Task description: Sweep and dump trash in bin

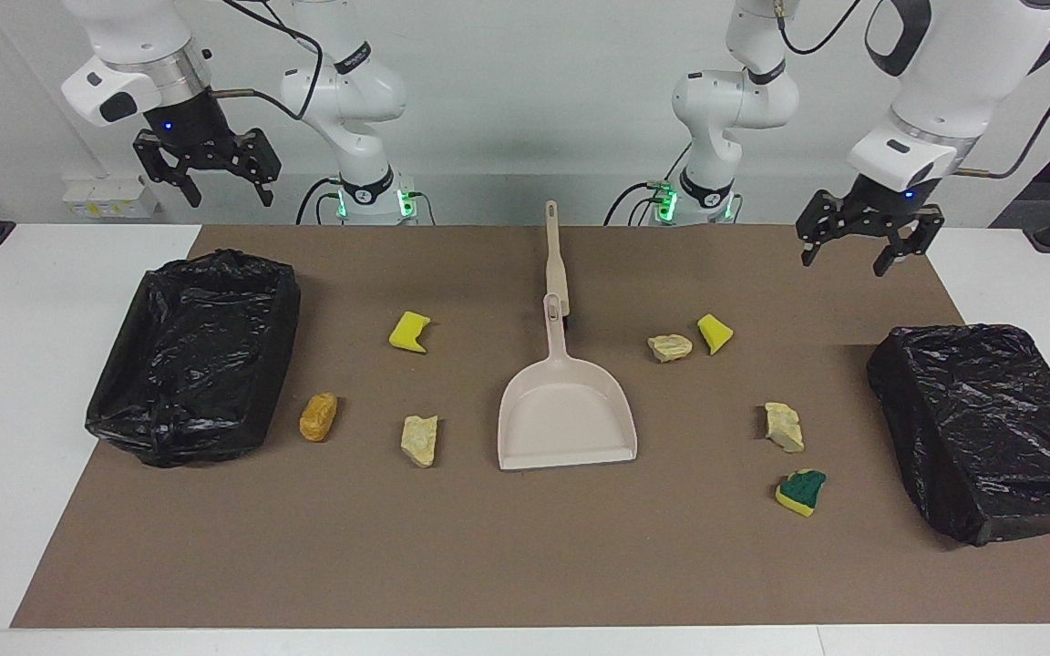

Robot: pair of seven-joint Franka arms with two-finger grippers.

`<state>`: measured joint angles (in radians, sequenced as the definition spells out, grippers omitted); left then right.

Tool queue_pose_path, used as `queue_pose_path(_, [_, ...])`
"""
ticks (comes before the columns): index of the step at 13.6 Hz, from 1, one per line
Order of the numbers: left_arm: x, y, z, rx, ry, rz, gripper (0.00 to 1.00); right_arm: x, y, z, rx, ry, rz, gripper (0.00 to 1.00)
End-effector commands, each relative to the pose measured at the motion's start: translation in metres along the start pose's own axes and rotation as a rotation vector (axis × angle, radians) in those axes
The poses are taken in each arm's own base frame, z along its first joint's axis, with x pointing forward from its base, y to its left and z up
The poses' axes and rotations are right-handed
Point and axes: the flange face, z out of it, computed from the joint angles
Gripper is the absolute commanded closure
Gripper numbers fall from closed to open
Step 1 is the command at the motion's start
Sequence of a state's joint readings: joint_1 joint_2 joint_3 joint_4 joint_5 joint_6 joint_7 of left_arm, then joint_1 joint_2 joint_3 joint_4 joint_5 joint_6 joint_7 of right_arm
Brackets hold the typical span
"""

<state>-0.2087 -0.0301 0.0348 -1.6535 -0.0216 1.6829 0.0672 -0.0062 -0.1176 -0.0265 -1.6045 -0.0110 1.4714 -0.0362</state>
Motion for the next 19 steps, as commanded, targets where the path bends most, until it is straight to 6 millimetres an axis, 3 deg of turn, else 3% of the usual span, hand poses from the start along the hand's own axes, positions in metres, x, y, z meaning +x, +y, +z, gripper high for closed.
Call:
queue_pose_path(1, [-0.026,0.048,0.023,-0.012,-0.028,0.014,0.0,-0.004,-0.003,0.0,-0.002,0.025,-0.006,0.0])
queue_pose_path(7, [-0.094,0.172,0.082,-0.021,-0.057,0.051,0.0,0.019,-0.061,0.059,0.002,-0.028,-0.037,0.0])
queue_pose_path(10, [-0.116,0.22,0.108,-0.016,-0.073,0.041,0.0,0.036,-0.115,0.098,0.028,-0.048,-0.024,0.0])
queue_pose_path(13, [-0.128,0.264,0.139,-0.018,-0.061,-0.008,0.0,0.053,-0.196,0.142,0.064,-0.052,0.055,0.0])
queue_pose_path(16, [-0.172,0.313,0.177,0.013,-0.108,0.022,0.0,0.049,-0.265,0.179,0.068,-0.082,0.04,0.0])
queue_pose_path(19, [-0.209,0.339,0.193,0.024,-0.114,-0.011,0.0,0.043,-0.309,0.202,0.082,-0.096,0.093,0.0])
